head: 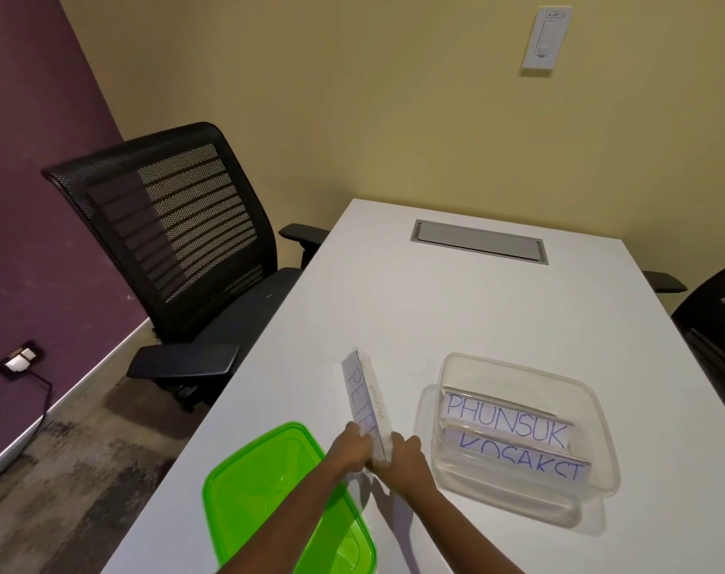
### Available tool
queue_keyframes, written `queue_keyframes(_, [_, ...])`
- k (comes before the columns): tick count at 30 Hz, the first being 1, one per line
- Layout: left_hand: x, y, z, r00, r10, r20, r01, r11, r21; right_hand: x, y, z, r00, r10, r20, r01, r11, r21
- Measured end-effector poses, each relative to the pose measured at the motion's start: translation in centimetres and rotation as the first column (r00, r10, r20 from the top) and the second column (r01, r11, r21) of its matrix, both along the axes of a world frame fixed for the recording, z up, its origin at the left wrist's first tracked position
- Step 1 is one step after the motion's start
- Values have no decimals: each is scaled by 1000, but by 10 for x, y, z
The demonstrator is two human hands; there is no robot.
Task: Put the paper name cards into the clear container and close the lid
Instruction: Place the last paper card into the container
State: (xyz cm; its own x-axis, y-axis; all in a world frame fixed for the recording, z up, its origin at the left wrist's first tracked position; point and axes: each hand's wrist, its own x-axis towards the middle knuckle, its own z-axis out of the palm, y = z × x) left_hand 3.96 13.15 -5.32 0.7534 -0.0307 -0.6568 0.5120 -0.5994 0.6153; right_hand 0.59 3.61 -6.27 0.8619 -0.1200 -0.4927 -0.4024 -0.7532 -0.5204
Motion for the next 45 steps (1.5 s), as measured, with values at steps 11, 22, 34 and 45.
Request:
queue_keyframes(11, [-4,12,7,956,233,-177,-273,928,-252,8,-4,-7,964,-247,-104,264,941,213])
queue_keyframes(22, [-6,4,16,963,206,-172,-245,937,-250,-5,-16,7,989,-120,-86,135,972,193])
queue_keyframes(34, [12,21,49,793,556,-251,-588,589,-554,-30,-44,89,962,119,244,-114,993,-33])
queue_keyframes(45, [17,-15,66,895,383,227,-314,904,-289,-30,-148,130,942,-143,304,58,961,271])
